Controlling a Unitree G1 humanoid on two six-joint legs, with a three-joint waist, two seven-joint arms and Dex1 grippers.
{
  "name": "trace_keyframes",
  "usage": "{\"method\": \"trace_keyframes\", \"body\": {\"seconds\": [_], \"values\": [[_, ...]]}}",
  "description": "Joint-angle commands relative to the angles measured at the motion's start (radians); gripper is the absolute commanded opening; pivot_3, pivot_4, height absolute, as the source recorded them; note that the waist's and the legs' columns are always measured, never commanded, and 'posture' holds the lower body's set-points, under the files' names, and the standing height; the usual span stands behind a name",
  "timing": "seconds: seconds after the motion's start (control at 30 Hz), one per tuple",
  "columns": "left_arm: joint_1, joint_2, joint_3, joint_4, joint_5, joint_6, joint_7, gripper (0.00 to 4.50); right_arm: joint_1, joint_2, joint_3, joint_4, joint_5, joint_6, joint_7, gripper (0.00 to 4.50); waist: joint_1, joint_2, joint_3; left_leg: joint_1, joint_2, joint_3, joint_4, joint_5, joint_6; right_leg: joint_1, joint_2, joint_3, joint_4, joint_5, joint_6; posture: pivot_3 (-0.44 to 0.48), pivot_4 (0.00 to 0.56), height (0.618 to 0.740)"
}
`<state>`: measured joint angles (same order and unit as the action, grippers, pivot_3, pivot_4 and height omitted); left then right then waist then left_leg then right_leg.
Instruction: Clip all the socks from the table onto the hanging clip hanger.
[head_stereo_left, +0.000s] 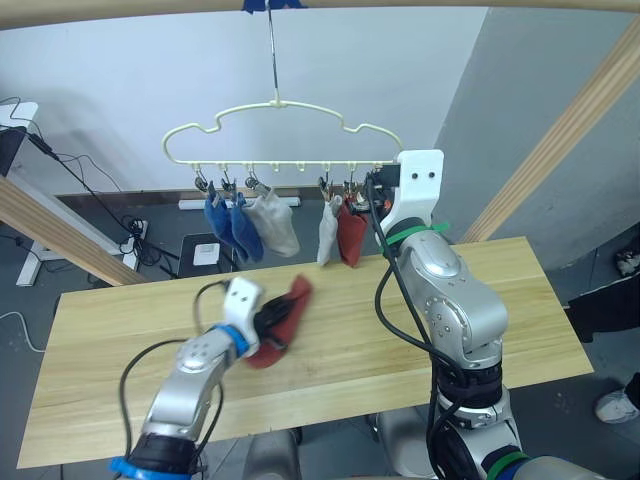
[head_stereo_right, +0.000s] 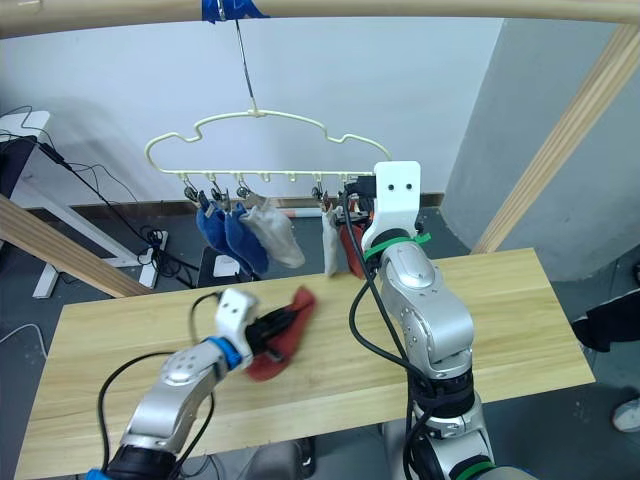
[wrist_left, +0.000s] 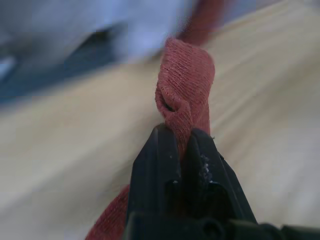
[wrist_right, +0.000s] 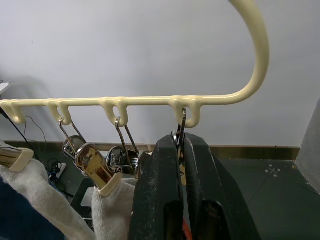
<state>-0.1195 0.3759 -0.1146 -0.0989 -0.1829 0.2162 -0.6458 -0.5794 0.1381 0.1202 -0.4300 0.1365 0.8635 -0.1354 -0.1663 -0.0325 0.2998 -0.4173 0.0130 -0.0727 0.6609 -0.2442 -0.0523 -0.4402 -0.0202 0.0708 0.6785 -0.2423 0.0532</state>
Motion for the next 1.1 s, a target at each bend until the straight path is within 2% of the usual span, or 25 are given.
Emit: {"method": "trace_keyframes", "body": {"seconds": [0.03,0.23,0.43,0.77,1.1], "values": [[-0.066,-0.056,-0.080,-0.066,0.005,-0.056,-0.028,0.01,-0.034,0.026,0.009,-0.044,-0.004,-0.014,-0.004,0.00,-0.003,0.000,0.000,0.000,0.000,0.000,0.000,0.000,0.000,0.000,0.000,0.000,0.000,0.000,0.000,-0.246,0.278,0.740],[-0.157,-0.134,-0.123,-0.013,0.062,-0.112,0.024,0.01,-0.036,0.025,0.008,-0.043,-0.005,-0.015,-0.004,0.00,-0.021,0.000,0.000,0.000,0.000,0.000,-0.001,0.000,0.000,0.000,0.001,0.000,0.000,0.000,0.000,-0.250,0.275,0.740],[-0.297,-0.223,-0.097,0.189,0.143,-0.187,0.160,0.01,-0.038,0.024,0.006,-0.040,-0.006,-0.018,-0.002,0.00,-0.028,0.000,0.000,0.000,-0.001,0.000,0.001,0.000,0.001,0.001,0.001,0.000,0.000,0.000,0.001,-0.257,0.271,0.740],[-0.373,-0.240,-0.068,0.294,0.163,-0.268,0.214,0.01,-0.037,0.023,0.008,-0.041,-0.008,-0.017,-0.003,0.00,-0.030,0.000,0.000,0.000,-0.001,0.000,0.000,0.000,0.001,0.001,0.001,0.000,0.000,0.000,0.001,-0.262,0.272,0.740],[-0.362,-0.245,-0.051,0.277,0.138,-0.287,0.196,0.01,-0.036,0.021,0.012,-0.041,-0.014,-0.021,-0.002,0.00,-0.030,0.000,0.000,0.000,-0.001,-0.001,0.000,0.000,0.001,0.001,0.001,0.000,0.000,0.000,0.001,-0.263,0.269,0.740]]}}
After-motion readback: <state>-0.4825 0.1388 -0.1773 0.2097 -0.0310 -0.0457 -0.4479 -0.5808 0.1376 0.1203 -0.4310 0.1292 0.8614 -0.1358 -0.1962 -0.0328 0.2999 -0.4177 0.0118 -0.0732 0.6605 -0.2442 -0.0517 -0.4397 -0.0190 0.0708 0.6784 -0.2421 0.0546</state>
